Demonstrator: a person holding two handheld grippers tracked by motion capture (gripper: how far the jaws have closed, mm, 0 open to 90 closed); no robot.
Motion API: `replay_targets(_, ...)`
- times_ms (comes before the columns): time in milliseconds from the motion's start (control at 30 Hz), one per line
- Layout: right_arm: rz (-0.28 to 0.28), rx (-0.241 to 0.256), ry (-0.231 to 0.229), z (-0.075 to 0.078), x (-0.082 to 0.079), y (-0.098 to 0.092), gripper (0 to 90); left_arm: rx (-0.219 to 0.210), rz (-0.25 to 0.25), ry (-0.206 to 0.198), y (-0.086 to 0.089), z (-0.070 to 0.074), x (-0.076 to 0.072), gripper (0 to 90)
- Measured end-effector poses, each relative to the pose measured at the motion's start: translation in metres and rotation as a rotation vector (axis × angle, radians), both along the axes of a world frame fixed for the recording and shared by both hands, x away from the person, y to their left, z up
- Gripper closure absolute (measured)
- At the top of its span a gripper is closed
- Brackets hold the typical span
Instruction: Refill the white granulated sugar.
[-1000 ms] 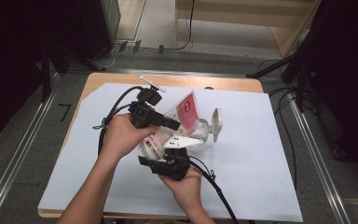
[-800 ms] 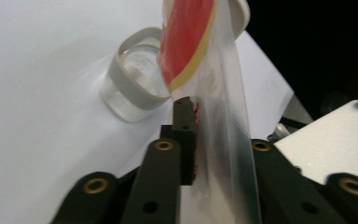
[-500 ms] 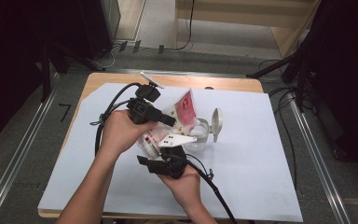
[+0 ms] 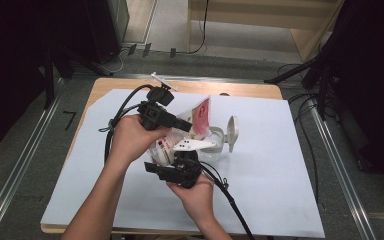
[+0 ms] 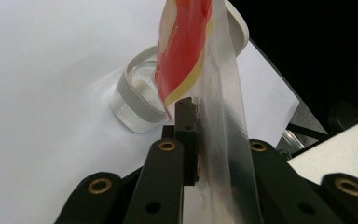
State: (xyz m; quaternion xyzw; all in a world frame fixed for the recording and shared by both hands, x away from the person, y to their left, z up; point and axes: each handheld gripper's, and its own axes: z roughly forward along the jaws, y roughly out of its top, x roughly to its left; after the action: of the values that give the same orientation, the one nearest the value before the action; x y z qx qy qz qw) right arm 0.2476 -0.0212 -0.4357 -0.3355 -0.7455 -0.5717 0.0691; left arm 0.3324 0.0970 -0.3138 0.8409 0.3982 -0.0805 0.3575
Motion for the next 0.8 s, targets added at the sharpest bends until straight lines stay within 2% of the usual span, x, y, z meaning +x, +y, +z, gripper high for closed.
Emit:
replay_targets(33, 0.000, 0.000, 0.000, 0.0000, 0.0000, 0.0000, 62.3, 0.000, 0.000, 0.000, 0.0000, 0.0000, 0.0000, 83.6)
replay_targets(67, 0.004, 0.027, 0.033, 0.0006, 0.0013, 0.0000, 62.3, 0.000, 0.005, 0.007, -0.0009, 0.0001, 0.0016, 82.8)
replay_targets(100, 0.006, 0.031, 0.040, 0.0007, 0.0017, -0.0001, 62.3, -0.003, 0.007, 0.009, -0.0013, 0.0002, 0.0023, 82.8)
replay_targets(233, -0.008, 0.009, 0.033, 0.0015, 0.0031, 0.0000, 61.9, -0.007, 0.004, 0.021, -0.0029, -0.0002, 0.0056, 84.4)
replay_targets(333, -0.004, -0.045, -0.005, 0.0014, 0.0027, 0.0020, 60.7, 0.008, 0.006, 0.028, -0.0036, -0.0018, 0.0075, 88.7)
replay_targets(400, -0.022, -0.102, -0.059, 0.0018, -0.0008, 0.0044, 59.3, 0.004, 0.013, 0.034, -0.0030, -0.0025, 0.0079, 89.6)
replay_targets(467, -0.034, -0.121, -0.083, 0.0022, -0.0035, 0.0063, 59.9, 0.002, 0.014, 0.032, -0.0028, -0.0024, 0.0081, 89.2)
replay_targets(667, -0.051, -0.116, -0.077, 0.0016, -0.0025, 0.0051, 62.1, -0.006, 0.002, 0.016, -0.0054, -0.0029, 0.0071, 86.2)
replay_targets(700, -0.054, -0.087, -0.060, 0.0015, -0.0019, 0.0036, 62.3, -0.012, -0.012, 0.013, -0.0056, -0.0021, 0.0072, 85.1)
replay_targets(800, -0.056, -0.057, -0.048, 0.0025, -0.0004, 0.0012, 62.3, -0.027, -0.012, 0.000, -0.0066, -0.0009, 0.0063, 82.6)
